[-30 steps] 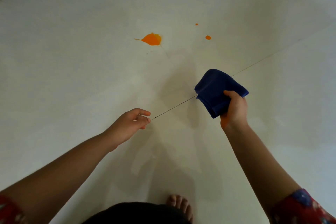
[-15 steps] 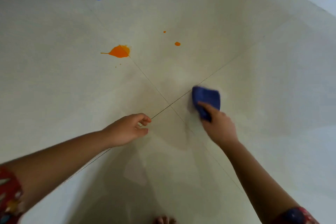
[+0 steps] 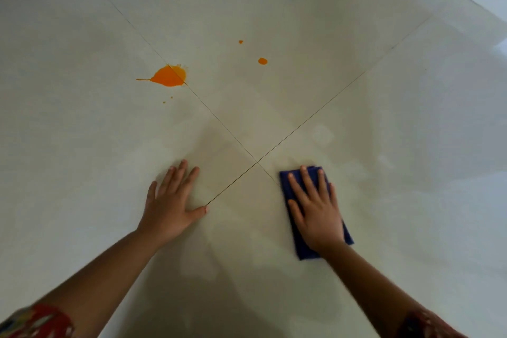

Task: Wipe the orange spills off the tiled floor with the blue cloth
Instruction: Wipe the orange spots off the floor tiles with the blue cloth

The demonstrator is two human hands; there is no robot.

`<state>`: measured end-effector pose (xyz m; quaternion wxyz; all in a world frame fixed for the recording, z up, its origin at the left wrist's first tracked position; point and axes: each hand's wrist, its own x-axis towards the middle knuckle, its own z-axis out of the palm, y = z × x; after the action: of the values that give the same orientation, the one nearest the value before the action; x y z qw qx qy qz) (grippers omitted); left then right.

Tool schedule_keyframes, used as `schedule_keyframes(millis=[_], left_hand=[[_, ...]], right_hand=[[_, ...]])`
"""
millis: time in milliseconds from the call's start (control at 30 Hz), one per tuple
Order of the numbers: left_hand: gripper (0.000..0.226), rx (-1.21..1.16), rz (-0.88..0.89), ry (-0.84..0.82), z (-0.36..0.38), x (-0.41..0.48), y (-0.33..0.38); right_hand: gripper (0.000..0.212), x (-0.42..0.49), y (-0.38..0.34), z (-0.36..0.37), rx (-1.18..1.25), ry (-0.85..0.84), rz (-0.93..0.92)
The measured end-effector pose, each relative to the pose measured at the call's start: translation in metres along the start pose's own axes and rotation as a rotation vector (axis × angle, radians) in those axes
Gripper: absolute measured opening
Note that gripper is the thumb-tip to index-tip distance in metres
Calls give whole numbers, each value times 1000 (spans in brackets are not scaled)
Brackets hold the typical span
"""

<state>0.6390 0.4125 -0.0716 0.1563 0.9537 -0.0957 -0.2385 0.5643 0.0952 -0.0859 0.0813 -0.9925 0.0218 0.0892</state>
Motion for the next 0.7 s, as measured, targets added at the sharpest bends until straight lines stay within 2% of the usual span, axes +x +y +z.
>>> schedule_keyframes(millis=[133, 200, 267, 333, 400, 433, 467, 533, 600, 633, 700], left_hand=[[96, 20, 38, 52, 5, -3, -8], [94, 20, 42, 72, 7, -1, -8], [94, 30, 54, 71, 7, -2, -8], [95, 27, 61, 69, 5, -3, -9], [95, 54, 79, 51, 2, -2, -10], [95, 62, 84, 44, 2, -2, -12], [95, 63, 91, 46, 2, -3, -13], [93, 44, 118, 56, 3, -5, -16], [91, 45, 129, 72, 3, -7, -19], [90, 51, 127, 77, 4, -9, -21], [88, 54, 119, 98, 4, -14, -24]], right_hand=[[57, 74, 19, -10, 23, 60, 321], [58, 109, -11, -11, 49, 72, 308], [60, 113, -52, -5, 38, 89, 138], [60, 79, -86, 4, -15, 32, -163], [58, 34, -83, 8, -29, -29, -357], [57, 23, -67, 10, -23, -19, -373], [55, 21, -47, 8, -17, 9, -313], [55, 40, -9, 1, 4, 56, -30], [55, 82, -5, -10, 38, 71, 198], [55, 104, -16, -14, 48, 84, 229], [55, 136, -56, -14, 58, 88, 175]])
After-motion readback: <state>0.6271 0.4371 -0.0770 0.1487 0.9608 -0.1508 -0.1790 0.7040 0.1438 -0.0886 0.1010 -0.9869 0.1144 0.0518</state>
